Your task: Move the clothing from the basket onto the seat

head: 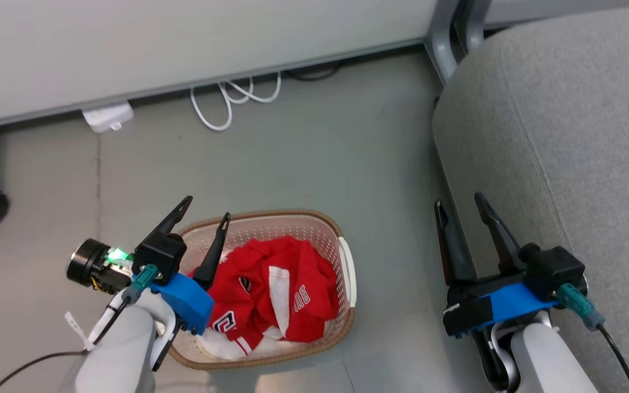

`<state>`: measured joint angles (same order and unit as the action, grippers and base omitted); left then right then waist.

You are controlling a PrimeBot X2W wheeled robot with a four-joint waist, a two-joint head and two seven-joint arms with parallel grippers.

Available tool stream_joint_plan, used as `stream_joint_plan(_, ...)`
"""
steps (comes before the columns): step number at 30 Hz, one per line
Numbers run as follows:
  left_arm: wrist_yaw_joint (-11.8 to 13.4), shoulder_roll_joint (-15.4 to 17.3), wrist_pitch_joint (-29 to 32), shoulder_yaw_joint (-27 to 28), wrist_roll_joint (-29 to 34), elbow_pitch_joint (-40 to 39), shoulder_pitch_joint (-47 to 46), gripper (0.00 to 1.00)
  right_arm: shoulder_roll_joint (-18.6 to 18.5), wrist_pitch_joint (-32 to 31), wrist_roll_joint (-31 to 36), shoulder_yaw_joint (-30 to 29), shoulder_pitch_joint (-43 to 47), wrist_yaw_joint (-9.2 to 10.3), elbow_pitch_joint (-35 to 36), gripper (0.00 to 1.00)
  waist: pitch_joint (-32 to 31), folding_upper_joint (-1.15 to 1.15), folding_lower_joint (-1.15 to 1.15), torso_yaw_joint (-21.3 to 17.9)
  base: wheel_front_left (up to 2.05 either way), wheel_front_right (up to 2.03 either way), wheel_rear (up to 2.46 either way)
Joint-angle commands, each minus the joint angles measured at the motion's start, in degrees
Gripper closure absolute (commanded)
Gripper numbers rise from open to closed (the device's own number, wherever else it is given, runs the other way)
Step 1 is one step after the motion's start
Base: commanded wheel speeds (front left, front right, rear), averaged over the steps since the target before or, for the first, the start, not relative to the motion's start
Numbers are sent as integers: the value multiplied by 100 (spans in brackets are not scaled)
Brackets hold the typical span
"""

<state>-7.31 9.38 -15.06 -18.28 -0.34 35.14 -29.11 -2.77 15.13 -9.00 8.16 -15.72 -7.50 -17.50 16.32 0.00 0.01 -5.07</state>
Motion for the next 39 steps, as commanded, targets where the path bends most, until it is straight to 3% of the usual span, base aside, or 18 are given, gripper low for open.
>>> stream_joint_plan(1, -16, 63, -19, -29, 37, 35, -94, 0, -19, 5, -30, 21, -126, 2, 37, 0, 323, 0, -1, -227, 0, 0, 0)
stream_joint_plan(14, -10, 569, -19, -1312, -276, 1249, -1074, 0, -17, 4, -55, 67, -748, 2, 382, 0, 1444, 0, -1, -516, 0, 0, 0)
stream_joint_plan(26, -11, 711, -18, -2226, -455, 2466, -1952, 0, -17, 4, 105, 55, -1326, 2, 702, 0, 2429, 0, -1, -550, 0, 0, 0)
stream_joint_plan(39, -11, 770, 46, -2837, -564, 3573, -2912, 0, -17, 4, 209, -26, -1662, 2, 930, 0, 3205, 0, -1, -555, 0, 0, 0)
